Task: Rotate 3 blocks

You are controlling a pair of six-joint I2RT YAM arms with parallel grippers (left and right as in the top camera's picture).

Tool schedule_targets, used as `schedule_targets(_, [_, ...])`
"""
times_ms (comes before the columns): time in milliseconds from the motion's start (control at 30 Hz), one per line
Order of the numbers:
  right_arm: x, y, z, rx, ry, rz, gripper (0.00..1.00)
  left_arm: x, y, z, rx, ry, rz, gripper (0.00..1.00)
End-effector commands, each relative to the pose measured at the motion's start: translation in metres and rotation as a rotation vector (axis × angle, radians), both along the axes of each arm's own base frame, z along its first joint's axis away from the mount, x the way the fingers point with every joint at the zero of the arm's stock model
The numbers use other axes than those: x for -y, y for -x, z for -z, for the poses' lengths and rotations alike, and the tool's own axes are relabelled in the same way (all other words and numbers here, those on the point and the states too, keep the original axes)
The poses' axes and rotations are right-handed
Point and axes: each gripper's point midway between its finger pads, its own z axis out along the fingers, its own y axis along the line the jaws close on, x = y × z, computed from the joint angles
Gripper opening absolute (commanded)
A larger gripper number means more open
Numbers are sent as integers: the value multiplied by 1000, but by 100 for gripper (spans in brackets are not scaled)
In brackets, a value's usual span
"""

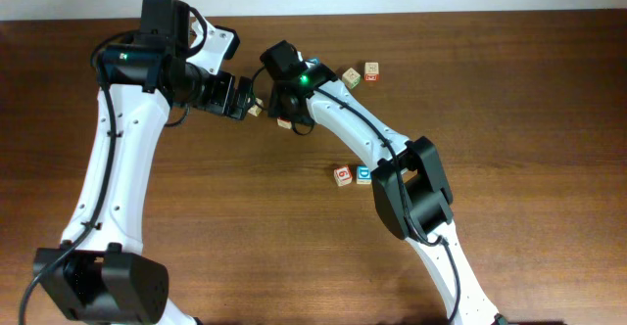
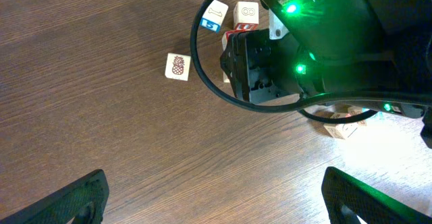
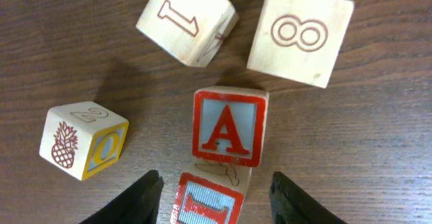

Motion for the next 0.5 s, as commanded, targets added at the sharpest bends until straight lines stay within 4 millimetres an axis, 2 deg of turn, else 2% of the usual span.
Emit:
schedule_targets(0, [2,3,11,-8,35,11,43,3,-2,-9,27,6,20,99])
schedule_targets(100, [-2,11,14,-19,48,-1,39,3,-2,-9,27,6,20,99])
schedule_targets(267, [-2,11,16,-18,52,-9,38,3,-2,-9,27,6,20,99])
schedule_targets(400, [-2,11,26,-22,68,-37,37,3,-2,-9,27,6,20,99])
schedule_targets(467, [-1,11,26,-25,72,-40,24,3,-2,-9,27,6,20,99])
